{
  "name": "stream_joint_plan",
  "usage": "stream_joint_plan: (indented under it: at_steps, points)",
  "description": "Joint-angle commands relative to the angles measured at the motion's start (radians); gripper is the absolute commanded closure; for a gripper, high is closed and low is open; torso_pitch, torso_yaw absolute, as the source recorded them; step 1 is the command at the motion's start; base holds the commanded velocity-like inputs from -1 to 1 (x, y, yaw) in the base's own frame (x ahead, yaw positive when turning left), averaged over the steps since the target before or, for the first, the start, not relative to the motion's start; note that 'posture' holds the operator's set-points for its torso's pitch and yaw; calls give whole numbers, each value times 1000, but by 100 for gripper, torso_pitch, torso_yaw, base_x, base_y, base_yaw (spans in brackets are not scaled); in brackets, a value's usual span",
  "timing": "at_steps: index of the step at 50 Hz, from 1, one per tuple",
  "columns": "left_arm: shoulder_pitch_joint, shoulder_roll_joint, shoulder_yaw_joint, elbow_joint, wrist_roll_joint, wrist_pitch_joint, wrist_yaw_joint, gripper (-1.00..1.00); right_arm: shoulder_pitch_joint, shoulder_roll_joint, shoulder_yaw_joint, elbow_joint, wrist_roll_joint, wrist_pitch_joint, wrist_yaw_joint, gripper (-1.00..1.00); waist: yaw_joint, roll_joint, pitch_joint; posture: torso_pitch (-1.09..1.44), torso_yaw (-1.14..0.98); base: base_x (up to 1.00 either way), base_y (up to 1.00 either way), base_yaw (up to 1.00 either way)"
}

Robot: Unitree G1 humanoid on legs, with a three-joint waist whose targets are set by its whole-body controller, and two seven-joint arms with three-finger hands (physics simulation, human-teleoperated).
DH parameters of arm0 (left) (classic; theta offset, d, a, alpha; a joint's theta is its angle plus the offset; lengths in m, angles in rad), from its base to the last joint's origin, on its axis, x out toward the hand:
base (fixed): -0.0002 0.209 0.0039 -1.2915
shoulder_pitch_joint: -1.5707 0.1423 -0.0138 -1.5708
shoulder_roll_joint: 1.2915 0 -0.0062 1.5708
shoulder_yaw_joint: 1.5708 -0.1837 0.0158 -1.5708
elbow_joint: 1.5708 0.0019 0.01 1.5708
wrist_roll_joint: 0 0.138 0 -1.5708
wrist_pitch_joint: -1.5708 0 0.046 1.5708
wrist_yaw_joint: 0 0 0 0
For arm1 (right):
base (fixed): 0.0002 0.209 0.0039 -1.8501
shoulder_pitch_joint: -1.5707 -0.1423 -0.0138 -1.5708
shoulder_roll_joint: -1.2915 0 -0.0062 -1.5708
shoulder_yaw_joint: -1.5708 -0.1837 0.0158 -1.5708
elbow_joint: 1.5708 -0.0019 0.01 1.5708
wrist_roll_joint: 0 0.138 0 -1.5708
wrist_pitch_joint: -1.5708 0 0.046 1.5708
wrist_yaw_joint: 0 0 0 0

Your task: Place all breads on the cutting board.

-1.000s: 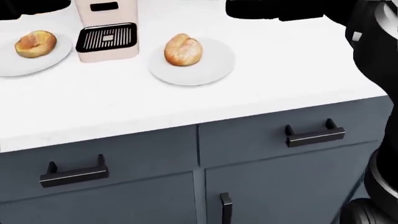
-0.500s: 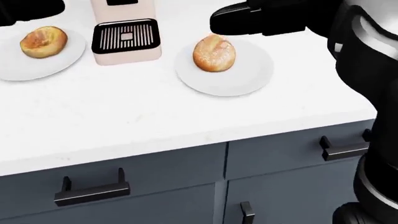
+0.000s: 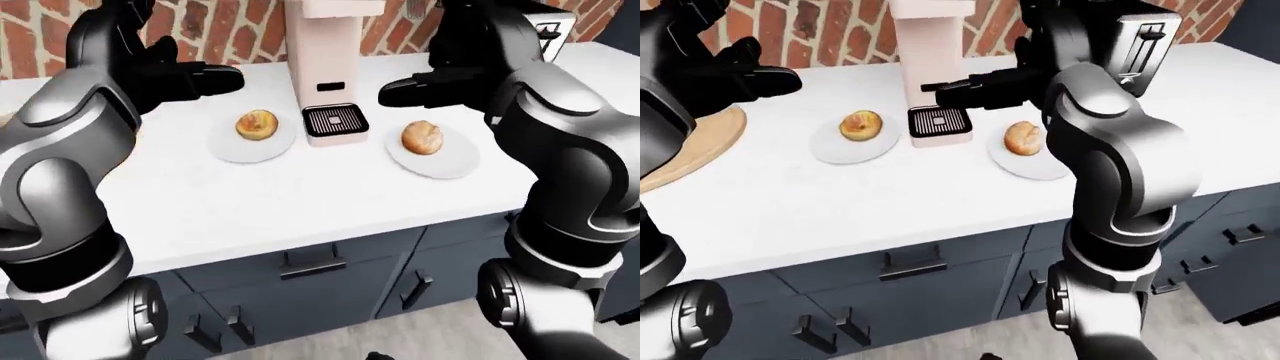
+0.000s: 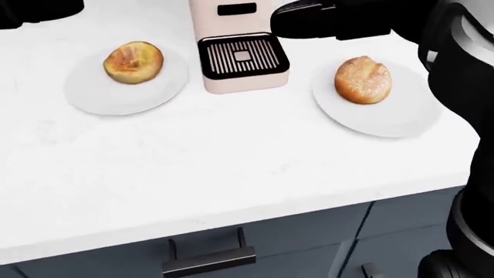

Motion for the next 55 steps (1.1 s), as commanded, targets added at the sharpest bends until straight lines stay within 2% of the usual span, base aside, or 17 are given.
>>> stream_joint_plan:
  at_steps: [1,2,3,9,10,12,16,19,21,22,24,31,37,41,42,47,55]
  points:
    - [-36,13,10,-28,-8,-25,0,-100,-38,-14,-18,-30,-8,-36,-5,-100,-2,15,-51,0,0,12,3,0]
    - [-41,14,10,-26,-9,-23,1,-100,-40,-15,-18,-28,-10,-36,-7,-100,5,9,-53,0,0,19,4,0]
    - [-45,15,10,-25,-11,-21,3,-100,-38,-16,-16,-25,-12,-35,-8,-100,6,-1,-20,0,0,3,0,0]
    - [-37,18,11,-31,-17,-22,4,-100,-33,-19,-22,-20,-12,-44,-6,-100,9,-14,-32,0,0,0,0,0]
    - [-36,17,8,-27,-15,-28,4,-100,-39,-22,-23,-14,-12,-43,-7,-100,14,-16,-51,0,0,1,-20,0]
    - [-32,17,12,-33,-18,-24,6,-100,-49,-21,-26,-13,-13,-29,-15,-100,13,5,-42,0,0,0,-10,0]
    - [-37,21,15,-35,-25,-18,10,-100,-44,-17,-25,-17,-10,-32,-20,-100,18,-36,-52,0,0,0,-14,0]
    - [-28,25,20,-41,-31,-18,11,-100,-36,-12,-20,-18,-11,-39,-23,-100,1,29,-36,0,0,0,-42,0]
    - [-25,27,24,-45,-36,-15,14,-100,-42,-12,-18,-21,-11,-36,-25,-100,-5,-29,-66,0,0,0,0,0]
    - [-22,27,24,-47,-37,-17,14,-100,-37,-12,-16,-24,-12,-36,-24,-100,-7,-57,-60,0,0,0,0,0]
    - [-21,29,25,-48,-41,-16,17,-100,-33,-12,-13,-23,-14,-40,-22,-100,6,-45,-42,0,0,0,0,0]
    - [-15,30,22,-51,-50,-17,25,-100,-16,-28,20,-41,-65,-55,20,-100,20,-71,-13,0,0,0,0,0]
    - [-6,37,25,-54,-53,-19,21,-100,-8,-35,33,-54,-112,-52,61,-100,15,-49,-13,0,0,0,0,0]
    - [-7,38,22,-45,-50,-28,19,-100,-1,-66,48,-61,-172,-41,101,-100,-5,25,-46,0,0,0,0,0]
    - [-10,37,22,-44,-51,-25,22,-100,7,-72,55,-66,-186,-36,118,-100,0,-2,-34,0,0,0,0,0]
    - [-15,37,18,-36,-48,-33,20,-100,39,-109,76,-115,-284,-9,213,-100,10,-25,-48,0,0,0,0,0]
    - [-12,36,23,-47,-54,-24,25,-100,104,-138,75,-251,-399,86,354,-100,20,-30,-56,0,0,0,0,0]
